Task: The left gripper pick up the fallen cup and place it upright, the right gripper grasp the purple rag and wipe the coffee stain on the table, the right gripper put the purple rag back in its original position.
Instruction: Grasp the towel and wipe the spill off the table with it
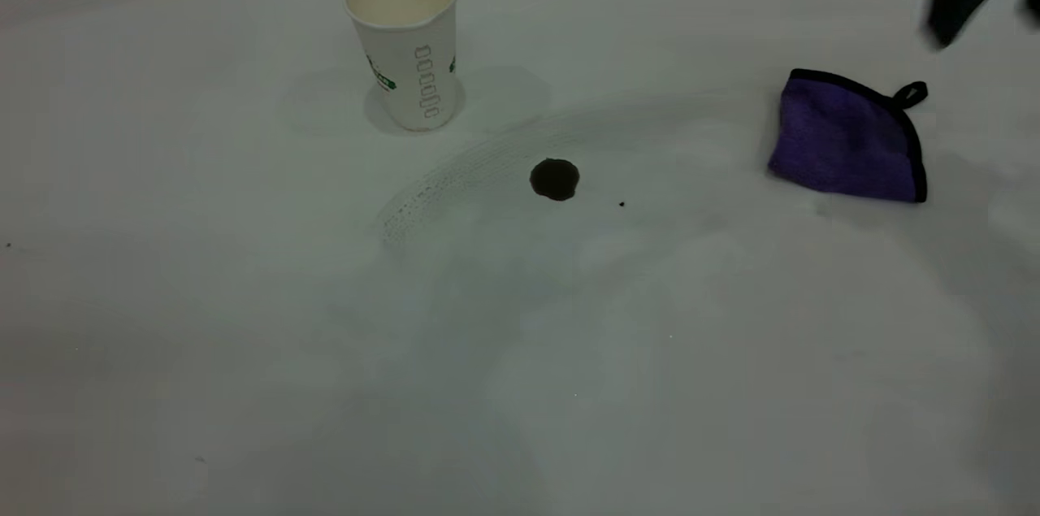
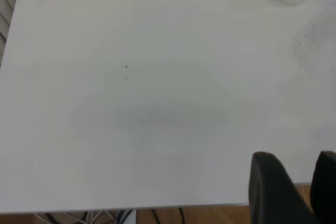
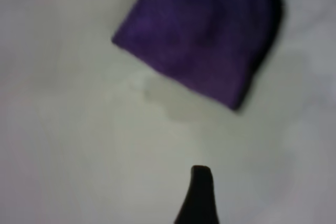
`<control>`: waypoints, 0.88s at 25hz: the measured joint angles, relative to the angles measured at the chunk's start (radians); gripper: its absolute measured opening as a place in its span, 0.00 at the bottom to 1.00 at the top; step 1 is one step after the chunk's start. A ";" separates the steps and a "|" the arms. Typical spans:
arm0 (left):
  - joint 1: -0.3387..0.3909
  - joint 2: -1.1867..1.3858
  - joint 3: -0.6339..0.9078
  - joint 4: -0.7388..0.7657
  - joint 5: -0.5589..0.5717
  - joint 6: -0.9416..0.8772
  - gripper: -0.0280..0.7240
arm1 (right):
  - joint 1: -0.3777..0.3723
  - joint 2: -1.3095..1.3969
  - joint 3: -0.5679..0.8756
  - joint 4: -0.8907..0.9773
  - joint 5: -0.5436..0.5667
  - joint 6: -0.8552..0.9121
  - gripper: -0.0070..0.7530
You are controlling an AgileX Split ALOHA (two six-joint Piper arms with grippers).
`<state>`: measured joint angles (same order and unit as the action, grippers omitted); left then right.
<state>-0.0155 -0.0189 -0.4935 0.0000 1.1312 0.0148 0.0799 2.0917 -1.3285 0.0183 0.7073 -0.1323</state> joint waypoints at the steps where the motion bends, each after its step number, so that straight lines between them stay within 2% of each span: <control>1: 0.000 0.000 0.000 0.000 0.000 0.000 0.37 | 0.004 0.067 -0.058 0.000 0.010 -0.002 0.97; 5: 0.000 0.000 0.000 0.000 -0.001 0.000 0.37 | 0.011 0.259 -0.263 0.004 0.068 -0.007 0.97; 8: 0.000 0.000 0.000 0.000 -0.001 0.000 0.37 | 0.011 0.341 -0.348 0.008 0.093 -0.023 0.97; 16: 0.000 0.000 0.000 0.000 -0.001 0.000 0.37 | 0.011 0.419 -0.381 0.005 0.030 -0.028 0.97; 22: 0.000 0.000 0.000 0.000 -0.001 0.000 0.37 | 0.011 0.468 -0.385 -0.047 -0.024 -0.028 0.87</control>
<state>-0.0155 -0.0189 -0.4935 0.0000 1.1304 0.0148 0.0909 2.5594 -1.7140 -0.0283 0.6832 -0.1603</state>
